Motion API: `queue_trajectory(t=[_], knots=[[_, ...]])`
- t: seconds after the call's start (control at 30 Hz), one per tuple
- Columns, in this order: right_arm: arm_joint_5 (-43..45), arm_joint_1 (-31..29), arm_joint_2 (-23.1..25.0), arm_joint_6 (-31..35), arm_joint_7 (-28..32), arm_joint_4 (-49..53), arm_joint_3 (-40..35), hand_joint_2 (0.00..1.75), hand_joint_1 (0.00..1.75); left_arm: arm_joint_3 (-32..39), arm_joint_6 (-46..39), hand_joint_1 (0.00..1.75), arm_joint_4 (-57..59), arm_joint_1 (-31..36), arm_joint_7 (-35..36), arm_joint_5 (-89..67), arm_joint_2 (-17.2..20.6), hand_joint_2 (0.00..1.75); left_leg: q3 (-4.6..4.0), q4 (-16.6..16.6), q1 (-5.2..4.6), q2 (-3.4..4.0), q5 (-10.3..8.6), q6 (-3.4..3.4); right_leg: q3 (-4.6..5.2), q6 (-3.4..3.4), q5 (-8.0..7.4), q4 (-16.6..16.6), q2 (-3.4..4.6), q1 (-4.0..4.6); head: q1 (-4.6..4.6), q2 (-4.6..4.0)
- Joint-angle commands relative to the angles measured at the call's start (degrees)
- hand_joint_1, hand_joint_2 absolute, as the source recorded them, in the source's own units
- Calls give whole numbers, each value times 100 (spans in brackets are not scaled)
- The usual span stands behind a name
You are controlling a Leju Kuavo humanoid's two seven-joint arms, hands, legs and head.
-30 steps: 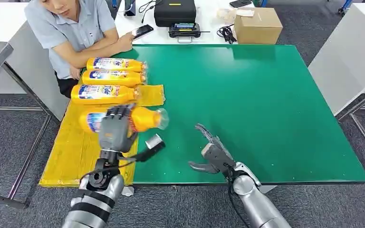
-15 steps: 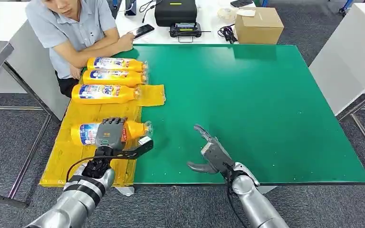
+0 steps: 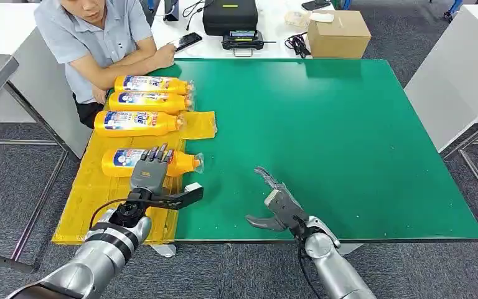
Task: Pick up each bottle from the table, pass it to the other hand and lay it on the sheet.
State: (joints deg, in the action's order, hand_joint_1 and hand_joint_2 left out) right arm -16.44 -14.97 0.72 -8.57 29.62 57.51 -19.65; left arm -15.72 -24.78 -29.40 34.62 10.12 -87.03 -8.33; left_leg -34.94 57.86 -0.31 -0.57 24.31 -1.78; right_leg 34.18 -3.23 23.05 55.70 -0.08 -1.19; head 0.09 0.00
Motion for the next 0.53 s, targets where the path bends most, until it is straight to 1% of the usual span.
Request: queue_trajectory(t=[0.03,0.23,0.27,0.3,0.33,0.37,0.4,0.43,0.47,0.5,0.53], knots=[[-17,-128,27,-25,19,-200,170,175,0,-110,133,0,563,182,-59,129,-3,175,24,-2,5,8,9,10,-23,13,6,-4,5,6,0,0],[-43,-75,0,-5,51,-200,243,175,0,-253,-523,0,300,42,-161,188,7,175,38,-1,9,13,14,14,-37,19,9,-5,8,11,0,0],[-47,-42,0,23,49,-196,265,175,0,-249,-1089,0,106,-74,-395,325,-19,175,46,0,14,15,18,18,-45,25,12,-6,9,16,0,0],[-42,4,-16,42,67,-164,265,175,0,-290,-1522,0,-310,-266,-756,425,4,175,26,-2,5,9,9,9,-24,13,6,-4,5,7,0,0],[-3,54,-31,52,110,-136,265,175,0,-91,-1522,0,-1680,-831,-1021,451,24,175,34,-4,7,8,12,11,-34,16,9,-7,3,8,0,0],[35,127,-34,83,144,-87,277,175,0,336,-1522,0,-2649,-1352,-1439,570,-162,175,24,-9,2,9,8,6,-21,9,5,-9,6,3,0,0],[112,350,-72,159,191,111,308,175,0,1305,-1522,0,-3720,-1995,-3228,1195,-919,175,33,-9,4,12,13,9,-31,12,9,-11,8,6,0,0],[153,461,-84,200,201,199,337,175,0,1502,-1522,0,-3791,-2173,-3589,1337,-1167,175,14,-7,-1,-2,6,3,-15,5,7,-8,-5,0,-2,0],[171,579,-120,238,204,288,362,175,0,1190,-1522,0,-3999,-2388,-3643,1378,-1167,175,25,0,5,-1,19,6,-28,10,18,-7,-7,7,-4,0],[171,579,-120,238,204,288,362,175,0,1190,-1522,0,-3999,-2388,-3643,1378,-1167,175,15,-2,2,-19,13,2,-23,4,18,-10,-22,4,4,0],[181,612,-140,255,217,292,382,175,0,1015,-1522,0,-4041,-2481,-3568,1470,-1167,175,23,7,5,-14,25,4,-31,7,26,-6,-17,6,-6,0]])
